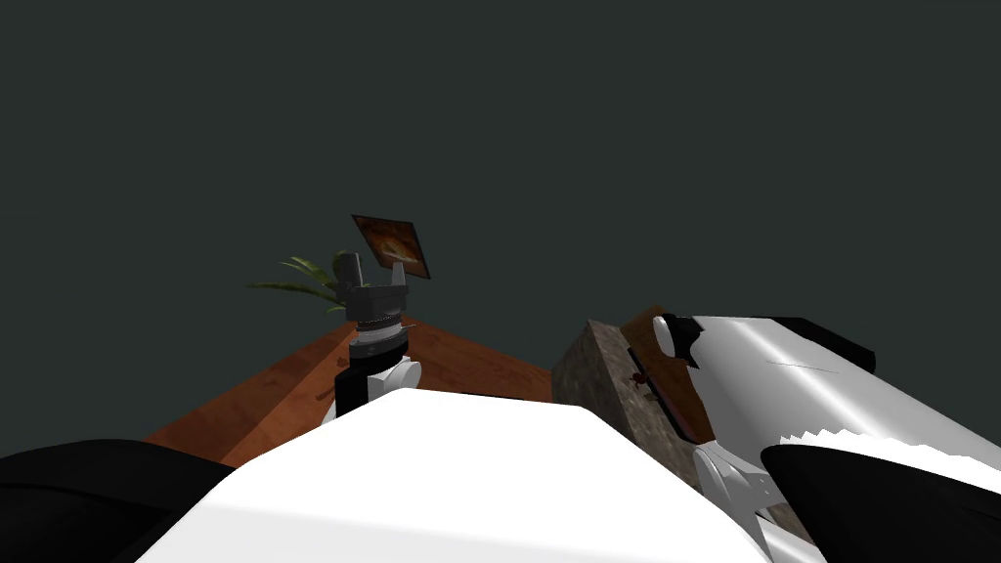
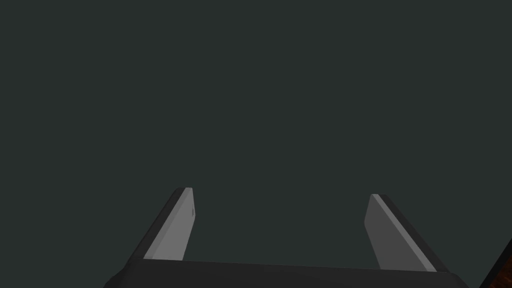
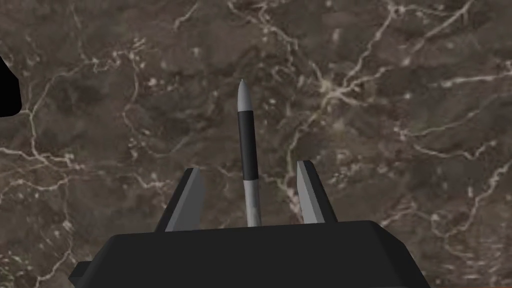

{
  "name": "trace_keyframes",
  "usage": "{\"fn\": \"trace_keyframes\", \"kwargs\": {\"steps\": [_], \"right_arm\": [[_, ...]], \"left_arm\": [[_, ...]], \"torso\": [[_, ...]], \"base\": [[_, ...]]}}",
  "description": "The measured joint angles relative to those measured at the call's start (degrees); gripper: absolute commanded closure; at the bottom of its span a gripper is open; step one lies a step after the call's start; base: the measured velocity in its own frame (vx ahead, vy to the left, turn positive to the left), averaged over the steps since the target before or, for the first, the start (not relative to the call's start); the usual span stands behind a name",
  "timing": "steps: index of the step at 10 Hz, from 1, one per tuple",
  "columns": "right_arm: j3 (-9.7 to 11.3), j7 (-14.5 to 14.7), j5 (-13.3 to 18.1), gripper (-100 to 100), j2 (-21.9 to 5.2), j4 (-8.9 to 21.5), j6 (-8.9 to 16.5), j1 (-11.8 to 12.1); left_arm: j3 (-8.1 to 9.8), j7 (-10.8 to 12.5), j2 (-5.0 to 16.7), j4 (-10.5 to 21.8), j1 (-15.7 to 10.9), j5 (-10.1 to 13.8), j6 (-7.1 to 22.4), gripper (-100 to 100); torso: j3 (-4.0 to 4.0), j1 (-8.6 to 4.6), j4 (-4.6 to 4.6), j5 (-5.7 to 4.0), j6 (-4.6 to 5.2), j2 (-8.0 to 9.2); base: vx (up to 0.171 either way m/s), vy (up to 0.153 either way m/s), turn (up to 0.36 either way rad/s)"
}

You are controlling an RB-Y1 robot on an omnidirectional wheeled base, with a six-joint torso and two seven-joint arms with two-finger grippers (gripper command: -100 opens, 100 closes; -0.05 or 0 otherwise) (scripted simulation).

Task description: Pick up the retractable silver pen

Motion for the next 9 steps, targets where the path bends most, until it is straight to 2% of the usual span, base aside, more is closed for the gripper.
{"fn": "trace_keyframes", "kwargs": {"steps": [3,4,5,8,9], "right_arm": [[0.02,0.04,0.01,100,-0.01,0.0,0.0,0.01],[0.03,0.04,0.01,0,-0.02,0.0,0.0,0.01],[0.03,0.05,0.01,100,-0.02,0.0,0.0,0.01],[1.76,-0.42,0.95,100,0.26,-3.16,1.76,-1.49],[1.86,-0.45,0.98,0,0.27,-3.33,1.87,-1.59]], "left_arm": [[0.0,0.0,0.0,0.0,0.0,0.0,0.0,0],[0.0,0.0,0.0,0.0,0.0,0.0,0.0,0],[0.0,0.0,0.0,0.0,0.0,0.0,0.0,0],[0.0,0.0,0.0,0.0,0.0,0.0,0.0,0],[0.0,0.0,0.0,0.0,0.0,0.0,0.0,0]], "torso": [[0.01,-0.01,0.01,-0.02,0.02,0.0],[0.01,-0.01,0.01,-0.03,0.02,0.01],[0.01,-0.01,0.01,-0.03,0.02,0.01],[0.0,0.09,0.01,0.01,0.01,-0.01],[0.01,0.04,0.01,-0.01,0.01,0.0]], "base": [[0.0,0.0,0.0],[0.0,0.0,0.0],[0.002,0.01,0.036],[0.003,0.009,0.017],[0.0,0.0,0.0]]}}
